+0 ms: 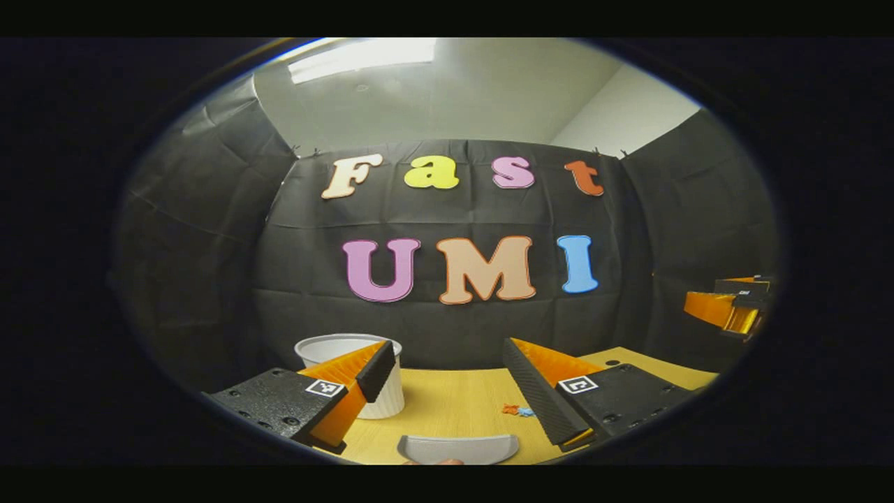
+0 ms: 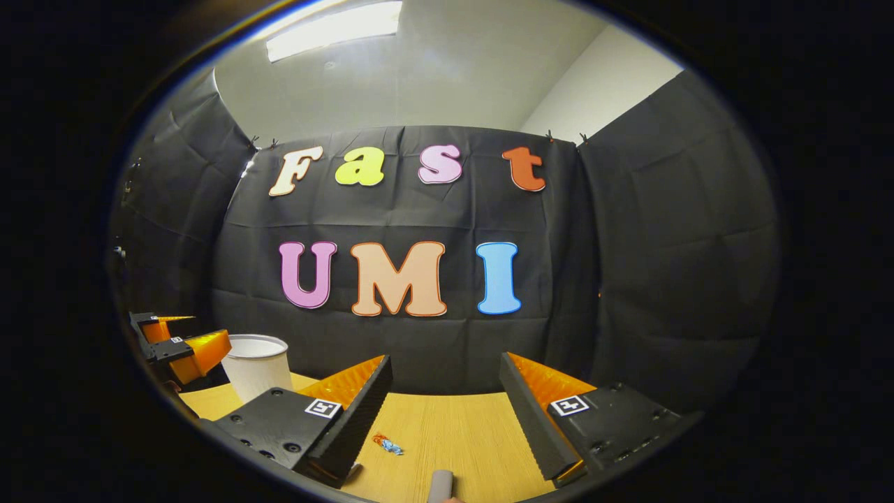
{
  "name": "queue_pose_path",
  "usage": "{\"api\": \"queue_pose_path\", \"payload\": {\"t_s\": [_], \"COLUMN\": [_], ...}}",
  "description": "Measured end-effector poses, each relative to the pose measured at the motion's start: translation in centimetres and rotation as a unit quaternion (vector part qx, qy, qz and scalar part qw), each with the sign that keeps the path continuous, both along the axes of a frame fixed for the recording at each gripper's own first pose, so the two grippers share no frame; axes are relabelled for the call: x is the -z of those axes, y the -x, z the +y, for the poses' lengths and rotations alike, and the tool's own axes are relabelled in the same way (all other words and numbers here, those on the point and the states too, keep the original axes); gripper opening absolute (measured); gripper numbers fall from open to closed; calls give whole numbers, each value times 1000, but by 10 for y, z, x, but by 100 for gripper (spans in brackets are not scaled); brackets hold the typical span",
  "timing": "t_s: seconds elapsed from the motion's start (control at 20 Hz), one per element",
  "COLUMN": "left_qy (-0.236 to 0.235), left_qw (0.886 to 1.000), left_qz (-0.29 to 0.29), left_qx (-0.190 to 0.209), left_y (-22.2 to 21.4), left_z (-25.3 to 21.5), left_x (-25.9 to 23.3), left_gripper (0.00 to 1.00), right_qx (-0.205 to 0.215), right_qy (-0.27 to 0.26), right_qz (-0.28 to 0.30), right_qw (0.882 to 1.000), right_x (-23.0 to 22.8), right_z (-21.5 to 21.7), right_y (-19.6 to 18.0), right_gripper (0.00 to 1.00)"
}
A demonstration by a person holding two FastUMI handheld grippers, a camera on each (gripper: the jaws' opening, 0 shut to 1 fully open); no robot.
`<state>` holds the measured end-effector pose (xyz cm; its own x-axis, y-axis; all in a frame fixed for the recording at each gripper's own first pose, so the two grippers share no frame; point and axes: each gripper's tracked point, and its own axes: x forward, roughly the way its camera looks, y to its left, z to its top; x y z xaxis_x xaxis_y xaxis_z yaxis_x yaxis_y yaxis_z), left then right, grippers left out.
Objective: Pick up the small broom and dustpan from the desktop, sweep the trash into the dustpan with the broom, and then empty the trash into the garbage bin.
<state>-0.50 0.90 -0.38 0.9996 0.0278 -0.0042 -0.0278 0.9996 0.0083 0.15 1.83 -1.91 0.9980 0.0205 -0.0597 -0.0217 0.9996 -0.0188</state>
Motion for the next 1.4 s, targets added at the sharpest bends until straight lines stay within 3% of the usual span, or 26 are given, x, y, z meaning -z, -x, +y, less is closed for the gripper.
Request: {"api": "queue_pose_path", "payload": {"t_s": [0.25,0.3,0.35,0.55,0.8,1.0,1.2,1.4], "left_qy": [-1,-2,-2,1,4,2,3,-7], "left_qw": [1000,1000,1000,999,993,978,954,920], "left_qz": [9,12,17,39,118,210,299,392], "left_qx": [-3,-3,-3,4,6,-13,-11,-3], "left_y": [-1,-2,-1,-2,8,28,49,67], "left_z": [2,2,1,-4,-21,-29,-31,-29], "left_x": [7,9,13,27,75,134,195,249], "left_gripper": [99,95,99,95,95,95,95,96], "right_qx": [0,-1,-1,0,-27,-57,-69,-67], "right_qy": [4,6,8,19,41,46,64,57], "right_qz": [17,22,26,56,136,219,316,397], "right_qw": [1000,1000,1000,998,990,973,944,914], "right_x": [13,16,19,40,97,155,222,280], "right_z": [1,2,3,2,-4,-12,-16,-8], "right_y": [-5,-5,-5,-8,-3,8,21,40], "right_gripper": [92,92,92,92,92,92,93,93]}}
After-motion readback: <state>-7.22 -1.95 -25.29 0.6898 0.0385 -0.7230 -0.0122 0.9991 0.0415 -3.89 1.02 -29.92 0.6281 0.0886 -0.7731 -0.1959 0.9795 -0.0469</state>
